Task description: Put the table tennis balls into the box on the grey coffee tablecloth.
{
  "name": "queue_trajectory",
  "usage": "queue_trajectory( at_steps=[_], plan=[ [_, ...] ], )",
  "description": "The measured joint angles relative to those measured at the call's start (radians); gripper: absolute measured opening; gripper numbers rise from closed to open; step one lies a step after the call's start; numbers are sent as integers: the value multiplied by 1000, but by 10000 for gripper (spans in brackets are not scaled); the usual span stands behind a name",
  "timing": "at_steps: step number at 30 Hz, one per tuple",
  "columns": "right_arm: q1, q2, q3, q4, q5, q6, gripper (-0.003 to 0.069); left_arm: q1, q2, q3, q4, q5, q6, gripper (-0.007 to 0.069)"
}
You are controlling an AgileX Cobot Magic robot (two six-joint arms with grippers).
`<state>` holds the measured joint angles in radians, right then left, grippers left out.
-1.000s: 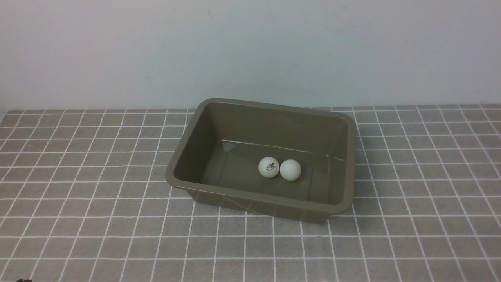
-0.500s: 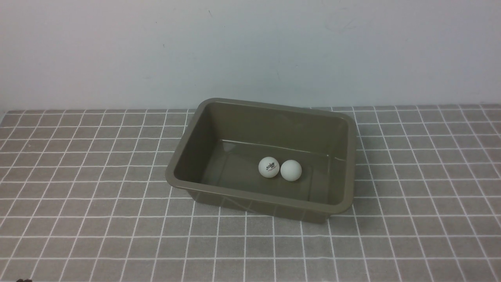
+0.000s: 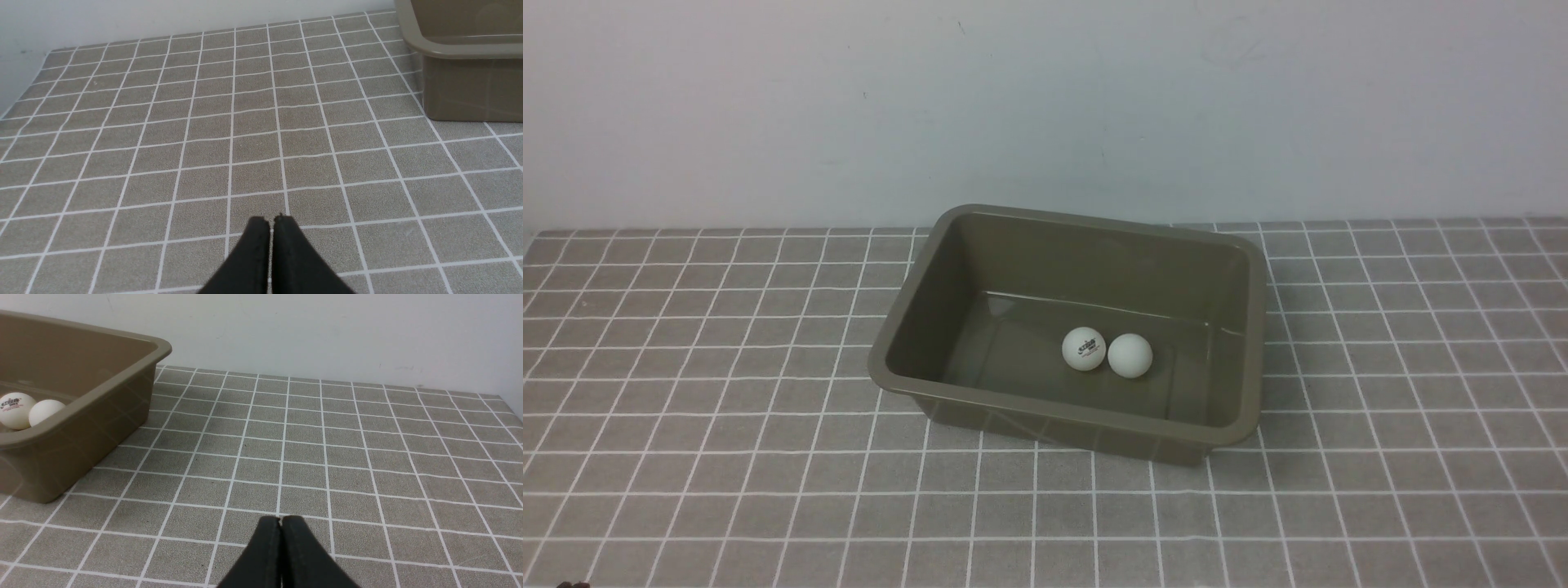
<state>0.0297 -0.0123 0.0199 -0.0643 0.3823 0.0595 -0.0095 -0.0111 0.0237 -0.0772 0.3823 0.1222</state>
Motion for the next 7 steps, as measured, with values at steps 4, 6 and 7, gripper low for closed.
queue_trajectory(
  at_steps=[4, 6, 7],
  plan=[
    [0, 0, 0, 0, 0, 2, -13, 0, 0, 0, 0, 0, 0, -5],
    [0, 0, 0, 0, 0, 2, -13, 0, 0, 0, 0, 0, 0, -5],
    [0, 0, 0, 0, 0, 2, -13, 0, 0, 0, 0, 0, 0, -5]
  ],
)
